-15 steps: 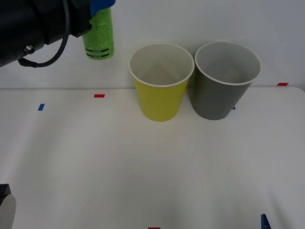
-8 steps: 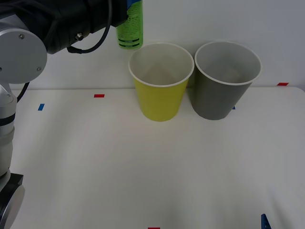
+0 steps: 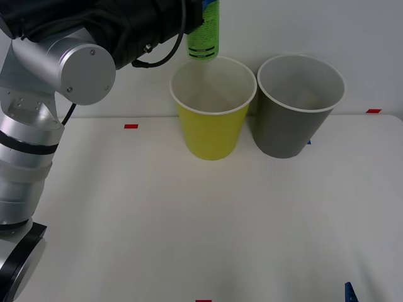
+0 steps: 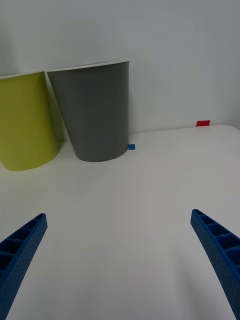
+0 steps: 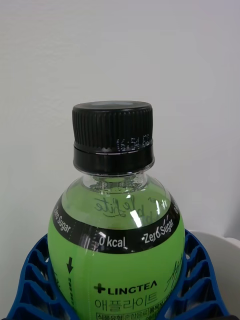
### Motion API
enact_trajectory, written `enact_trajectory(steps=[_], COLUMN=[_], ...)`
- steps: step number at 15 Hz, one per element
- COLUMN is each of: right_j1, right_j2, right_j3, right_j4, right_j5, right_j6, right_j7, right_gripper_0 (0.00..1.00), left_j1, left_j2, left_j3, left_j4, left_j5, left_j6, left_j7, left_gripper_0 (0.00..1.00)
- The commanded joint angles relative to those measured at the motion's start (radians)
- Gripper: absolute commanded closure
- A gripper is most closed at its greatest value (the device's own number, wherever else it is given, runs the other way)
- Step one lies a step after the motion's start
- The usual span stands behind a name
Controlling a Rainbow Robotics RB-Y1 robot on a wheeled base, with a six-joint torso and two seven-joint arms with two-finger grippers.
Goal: Put cans in the gray bin and PET bottles in the light green bin.
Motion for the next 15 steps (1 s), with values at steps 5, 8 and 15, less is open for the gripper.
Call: enact_trajectory(steps=[5, 8, 15], right_j1=[0.000, 0.000, 0.000], right_j2=[0.000, 0.000, 0.000], right_j3=[0.000, 0.000, 0.000], right_j4=[0.000, 0.000, 0.000], right_j5=[0.000, 0.000, 0.000], right_j6=[0.000, 0.000, 0.000], right_j7=[0.000, 0.000, 0.000], right_gripper_0=[0.00, 0.00, 0.00], left_j1=[-0.019, -0.021, -0.019], left_j2=[-0.005, -0.013, -0.008], left_j3=[-0.095, -0.100, -0.116], left_j4=[0.110, 0.124, 0.146], left_j5=[0.002, 0.002, -0.004], left_j6=[-0.170, -0.172, -0.207], left_j7=[0.000, 0.002, -0.004], left_gripper_0=[1.00, 1.00, 0.59])
